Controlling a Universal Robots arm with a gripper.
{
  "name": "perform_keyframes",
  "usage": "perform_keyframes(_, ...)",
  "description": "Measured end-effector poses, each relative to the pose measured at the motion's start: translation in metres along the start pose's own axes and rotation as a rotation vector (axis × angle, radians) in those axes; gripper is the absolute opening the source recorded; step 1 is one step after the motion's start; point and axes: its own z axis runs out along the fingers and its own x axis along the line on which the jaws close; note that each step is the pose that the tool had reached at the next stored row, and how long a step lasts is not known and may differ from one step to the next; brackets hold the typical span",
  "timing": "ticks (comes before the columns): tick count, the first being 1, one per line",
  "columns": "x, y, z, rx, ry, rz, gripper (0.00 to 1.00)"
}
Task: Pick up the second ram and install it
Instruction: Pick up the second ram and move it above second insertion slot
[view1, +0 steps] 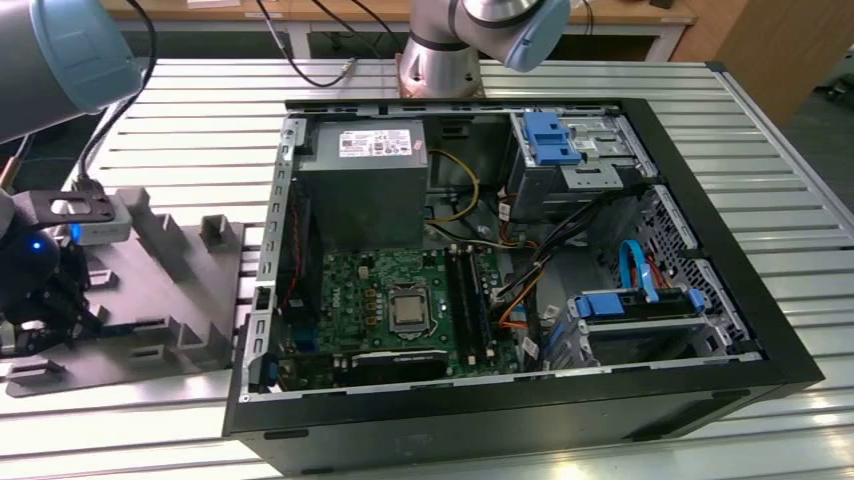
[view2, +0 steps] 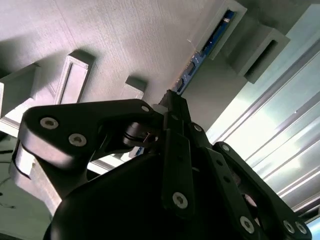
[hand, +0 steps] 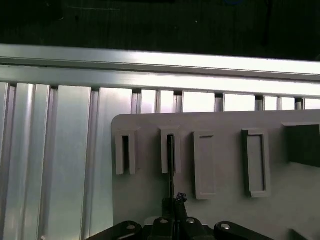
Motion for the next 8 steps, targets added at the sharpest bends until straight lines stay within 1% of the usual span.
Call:
perform_keyframes(4, 0.0001, -0.0001, 0.0002, 0.0012, -0.0016, 0.044, 0.12)
perform_keyframes(8, 0.0, -0.0001, 0.0002, 0.0014, -0.002, 0.051, 0.12)
